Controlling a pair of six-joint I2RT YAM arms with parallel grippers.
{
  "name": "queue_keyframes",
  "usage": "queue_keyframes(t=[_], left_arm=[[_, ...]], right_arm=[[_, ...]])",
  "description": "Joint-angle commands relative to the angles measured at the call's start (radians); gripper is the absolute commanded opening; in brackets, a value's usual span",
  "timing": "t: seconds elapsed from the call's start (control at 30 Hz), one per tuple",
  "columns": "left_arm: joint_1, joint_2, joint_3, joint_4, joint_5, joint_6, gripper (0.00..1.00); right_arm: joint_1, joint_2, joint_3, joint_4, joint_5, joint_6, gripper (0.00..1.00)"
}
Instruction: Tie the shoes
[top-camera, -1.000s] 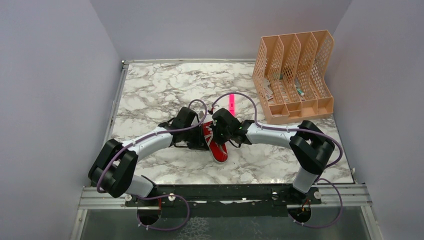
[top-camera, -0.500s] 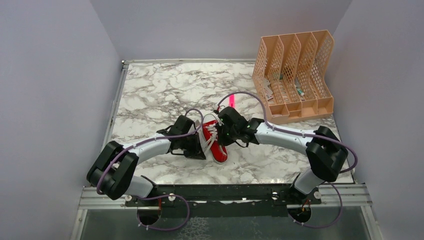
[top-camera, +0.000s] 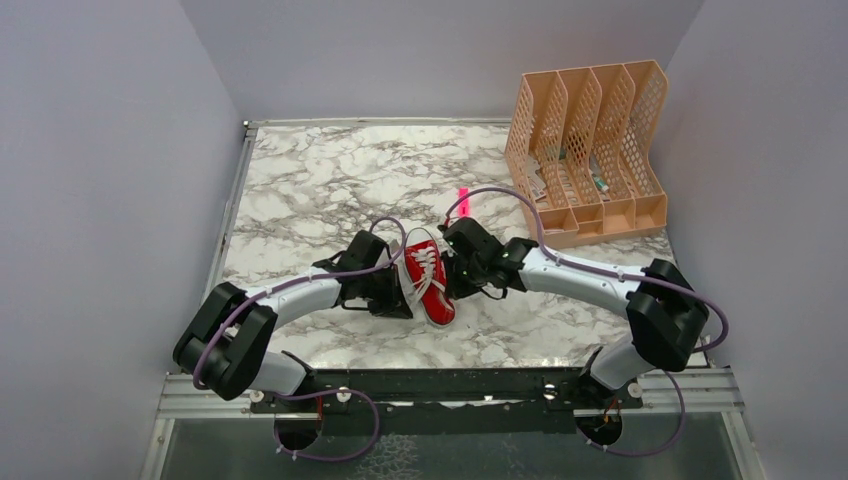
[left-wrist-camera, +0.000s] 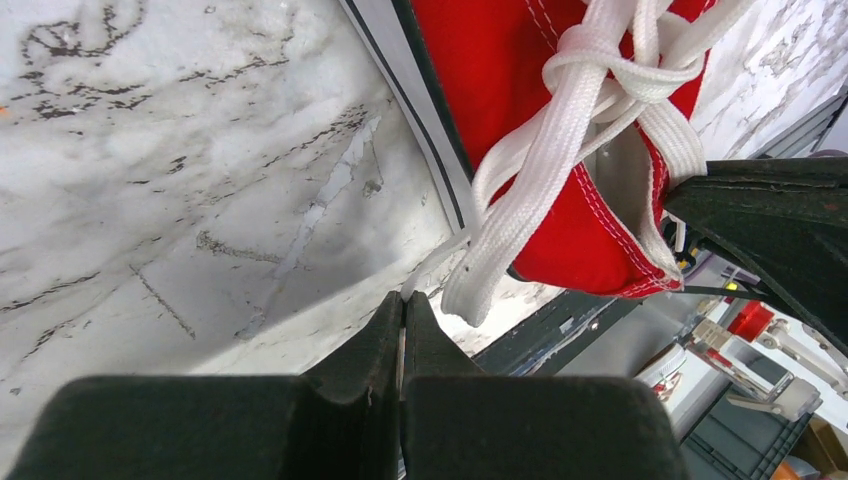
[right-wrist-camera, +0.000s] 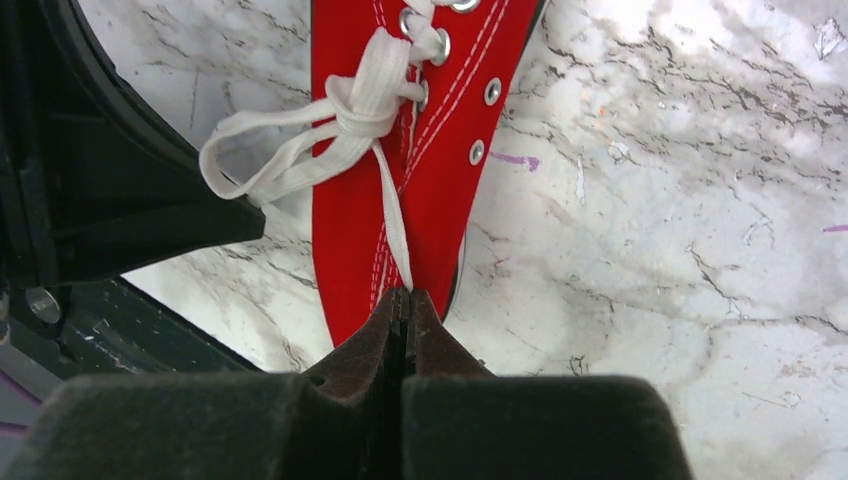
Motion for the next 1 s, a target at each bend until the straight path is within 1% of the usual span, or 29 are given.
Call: queue_keyframes(t=[0.0, 0.1, 0.17, 0.27, 0.3, 0.33, 0.37, 0.4, 0.43, 0.5, 0.57, 0.67, 0.77, 0.87, 0.97], left_arm=[[0.005, 0.005, -0.007, 0.014, 0.024, 0.001, 0.0], [0.005, 0.022, 0.003, 0.014, 0.023, 0.006, 0.0], [0.005, 0.03, 0.012, 0.014, 0.022, 0.007, 0.0], [0.005, 0.032, 0.022, 0.011, 0.018, 0.01, 0.04], [0.005, 0.032, 0.023, 0.01, 0.017, 0.01, 0.06], [0.005, 0.032, 0.023, 0.004, 0.012, 0.01, 0.09], [0.006, 0.03, 0.025, -0.006, 0.008, 0.01, 0.14], [0.006, 0.027, 0.028, -0.018, 0.005, 0.01, 0.2], [0.007, 0.021, 0.032, -0.032, 0.001, 0.009, 0.26], [0.007, -0.002, 0.051, -0.07, -0.012, 0.011, 0.34], [0.008, -0.044, 0.066, -0.103, -0.039, 0.015, 0.42], [0.025, -0.114, 0.084, -0.156, -0.096, 0.02, 0.52], [0.065, -0.156, 0.079, -0.166, -0.092, 0.023, 0.56], [0.114, -0.172, 0.047, -0.094, -0.03, 0.018, 0.59], [0.168, -0.15, 0.005, 0.027, 0.044, -0.009, 0.6]], right_arm=[[-0.003, -0.041, -0.029, -0.053, -0.005, 0.006, 0.01], [-0.003, -0.048, -0.044, -0.028, -0.036, -0.014, 0.01], [-0.003, -0.043, -0.037, -0.038, -0.032, -0.017, 0.03], [-0.004, -0.045, -0.045, -0.049, -0.044, -0.018, 0.04], [-0.005, -0.046, -0.049, -0.048, -0.05, -0.025, 0.08], [-0.005, -0.049, -0.051, -0.046, -0.054, -0.033, 0.17], [-0.006, -0.056, -0.053, -0.043, -0.053, -0.04, 0.26], [-0.01, -0.066, -0.051, -0.038, -0.053, -0.054, 0.34], [-0.017, -0.076, -0.043, -0.036, -0.053, -0.076, 0.39], [-0.043, -0.095, -0.021, -0.032, -0.059, -0.131, 0.46], [-0.09, -0.111, -0.005, -0.005, -0.118, -0.18, 0.5], [-0.169, -0.092, 0.003, 0.099, -0.269, -0.227, 0.53], [-0.196, -0.029, 0.042, 0.185, -0.393, -0.271, 0.56], [-0.215, 0.053, 0.105, 0.22, -0.485, -0.288, 0.57], [-0.247, 0.108, 0.119, 0.287, -0.555, -0.272, 0.54]])
